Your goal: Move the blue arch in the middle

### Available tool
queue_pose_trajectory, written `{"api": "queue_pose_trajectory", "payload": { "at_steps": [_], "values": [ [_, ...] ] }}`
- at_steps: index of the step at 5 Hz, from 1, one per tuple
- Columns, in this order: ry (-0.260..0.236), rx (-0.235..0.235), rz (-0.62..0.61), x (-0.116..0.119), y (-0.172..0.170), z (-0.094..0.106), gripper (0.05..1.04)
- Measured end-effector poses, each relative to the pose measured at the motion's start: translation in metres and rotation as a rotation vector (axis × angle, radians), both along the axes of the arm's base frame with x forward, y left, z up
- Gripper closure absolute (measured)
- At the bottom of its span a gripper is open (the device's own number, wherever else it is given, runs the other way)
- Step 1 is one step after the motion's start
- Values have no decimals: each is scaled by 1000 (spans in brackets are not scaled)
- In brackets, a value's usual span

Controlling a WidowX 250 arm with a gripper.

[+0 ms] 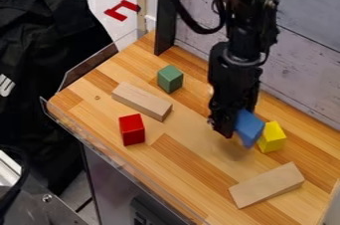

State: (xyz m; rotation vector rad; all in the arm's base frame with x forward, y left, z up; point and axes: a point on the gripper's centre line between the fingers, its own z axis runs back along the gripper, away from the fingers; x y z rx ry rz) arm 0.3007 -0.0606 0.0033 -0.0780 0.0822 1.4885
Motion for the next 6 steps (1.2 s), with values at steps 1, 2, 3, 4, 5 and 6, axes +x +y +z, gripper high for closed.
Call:
{"api": "queue_pose_trajectory", "payload": {
  "at_steps": [1, 2, 3, 4, 5, 6],
  "values": [
    [26, -24, 65, -2, 12, -6, 475],
    [67, -20, 108, -14, 20, -12, 475],
    [90, -11, 137, -20, 30, -15, 475],
    [136, 16, 125, -27, 36, -23, 475],
    [163, 21, 110, -26, 35, -29, 475],
    [161, 19, 95, -20, 31, -30, 475]
  ]
}}
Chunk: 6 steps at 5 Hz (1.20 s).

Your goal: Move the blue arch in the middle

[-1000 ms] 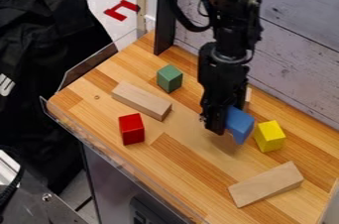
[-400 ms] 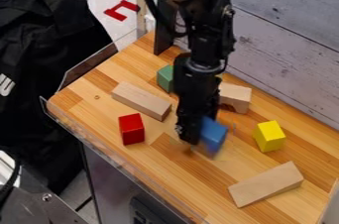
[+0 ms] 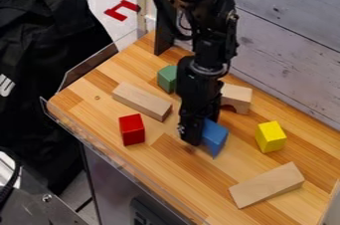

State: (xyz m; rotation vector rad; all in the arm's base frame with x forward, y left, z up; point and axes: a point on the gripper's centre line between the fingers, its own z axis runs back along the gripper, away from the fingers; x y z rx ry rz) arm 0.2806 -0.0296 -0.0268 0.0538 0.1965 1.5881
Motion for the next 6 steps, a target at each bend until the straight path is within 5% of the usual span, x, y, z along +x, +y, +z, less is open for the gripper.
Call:
{"api": "queue_pose_trajectory", "payload": {
  "at_steps": [2, 3, 5, 6],
  "values": [
    [-10, -12, 12, 3, -2, 0, 433],
    [-2, -4, -4, 3, -1, -2, 155],
    [-9, 40, -140, 6, 9, 0, 84],
    [-146, 88, -181, 21, 10, 45, 84]
  ]
}}
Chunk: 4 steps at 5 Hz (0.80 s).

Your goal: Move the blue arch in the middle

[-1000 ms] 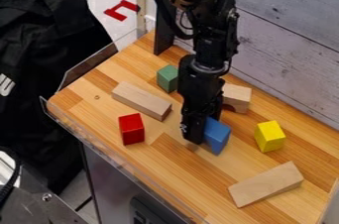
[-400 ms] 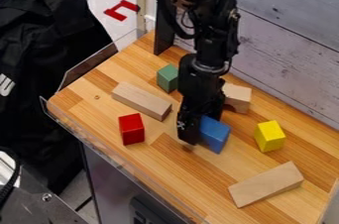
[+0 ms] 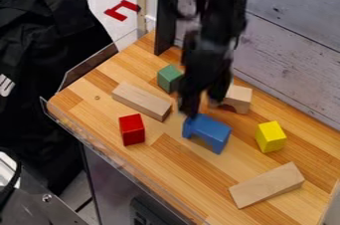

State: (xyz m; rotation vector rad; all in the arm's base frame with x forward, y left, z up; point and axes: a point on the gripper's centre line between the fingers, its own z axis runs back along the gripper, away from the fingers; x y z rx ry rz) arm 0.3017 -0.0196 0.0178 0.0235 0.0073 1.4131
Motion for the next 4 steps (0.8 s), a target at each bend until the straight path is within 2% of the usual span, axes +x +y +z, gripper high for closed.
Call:
{"api": "queue_pose_trajectory", "payload": {
  "at_steps": [1, 2, 3, 4],
  "values": [
    [-82, 19, -32, 8, -2, 32, 84],
    [-164, -21, -271, 4, -5, 52, 84],
    [-71, 16, -530, -13, 0, 58, 84],
    [29, 19, -774, -35, 3, 61, 84]
  ]
}}
